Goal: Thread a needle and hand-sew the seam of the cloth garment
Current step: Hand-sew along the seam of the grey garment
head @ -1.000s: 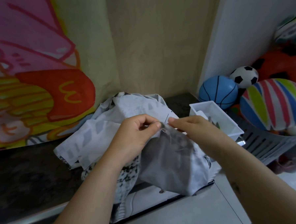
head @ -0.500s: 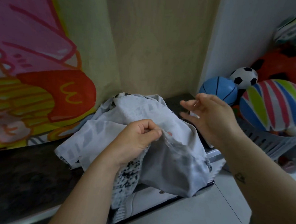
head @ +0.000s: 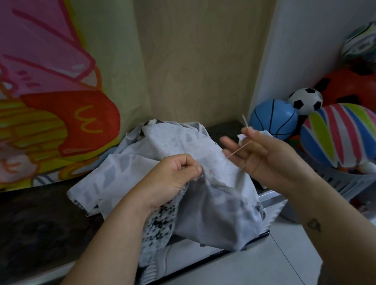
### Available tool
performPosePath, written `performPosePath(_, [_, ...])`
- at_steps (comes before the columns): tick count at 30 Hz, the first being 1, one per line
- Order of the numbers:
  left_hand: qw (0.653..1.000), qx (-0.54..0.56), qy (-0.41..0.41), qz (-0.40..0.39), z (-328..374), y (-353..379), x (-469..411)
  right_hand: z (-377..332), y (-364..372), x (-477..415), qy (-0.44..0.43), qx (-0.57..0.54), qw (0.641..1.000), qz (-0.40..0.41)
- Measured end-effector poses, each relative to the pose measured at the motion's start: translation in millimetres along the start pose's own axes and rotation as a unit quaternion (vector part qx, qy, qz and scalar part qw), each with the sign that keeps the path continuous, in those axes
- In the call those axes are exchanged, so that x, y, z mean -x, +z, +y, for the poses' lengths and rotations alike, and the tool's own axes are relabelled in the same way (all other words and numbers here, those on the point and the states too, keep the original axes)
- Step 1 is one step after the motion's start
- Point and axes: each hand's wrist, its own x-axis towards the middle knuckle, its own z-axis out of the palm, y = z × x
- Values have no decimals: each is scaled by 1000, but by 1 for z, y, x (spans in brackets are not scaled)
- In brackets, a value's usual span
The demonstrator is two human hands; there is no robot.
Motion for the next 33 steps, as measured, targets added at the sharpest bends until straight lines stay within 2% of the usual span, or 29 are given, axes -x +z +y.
performPosePath(2, [1000, 0, 1, -2, 0, 0, 0, -2, -1, 0, -23, -75, 996, 35])
performPosePath(3, [1000, 2, 0, 0, 0, 0, -1, -4, -3, -1, -31, -77, 995, 54])
performPosePath(5, [1000, 3, -1, 4, 0, 1, -1, -5, -10, -4, -55, 22, 994, 94])
performPosePath(6, [1000, 0, -2, 4, 0, 1, -1, -5, -13, -5, -78, 123, 982, 123])
performPosePath(7, [1000, -3, -2, 2, 0, 1, 0, -5, -16, -5, -104, 252, 950, 151])
performPosePath(9, [1000, -4, -4, -1, 1, 1, 0, -2, -19, -7, -149, 488, 840, 187])
performPosePath(10, [1000, -4, -7, -1, 1, 0, 0, -1, -20, -8, -162, 555, 793, 190])
performPosePath(12, [1000, -5, -13, 4, 0, -1, 0, 2, -23, -9, -175, 613, 746, 192])
performPosePath(15, [1000, 3, -23, 8, 0, -1, 1, 2, -27, -9, -184, 640, 718, 203])
performPosePath(17, [1000, 0, -28, 7, 0, 0, 1, 2, -28, -10, -184, 638, 719, 208])
performPosePath(18, [1000, -2, -30, 9, 0, 0, 1, 2, -27, -10, -180, 626, 732, 202])
performPosePath(20, [999, -2, -35, 21, 0, -1, 1, 2, -21, -9, -157, 581, 781, 167])
performPosePath(22, [999, -6, -36, 38, 0, -1, 0, 1, -10, -3, -118, 529, 835, 99])
performPosePath(24, [998, -14, -37, 51, 0, -1, 0, 1, 3, 6, -75, 497, 864, 15])
performPosePath(26, [997, -21, -41, 62, 0, -2, 0, 5, 13, 14, -39, 524, 850, -39])
performPosePath(29, [996, -22, -44, 76, -2, -2, -1, 17, 16, 17, -42, 600, 798, -34])
performPosePath(33, [996, -11, -44, 73, -3, -4, -1, 23, 13, 15, -52, 591, 805, -7])
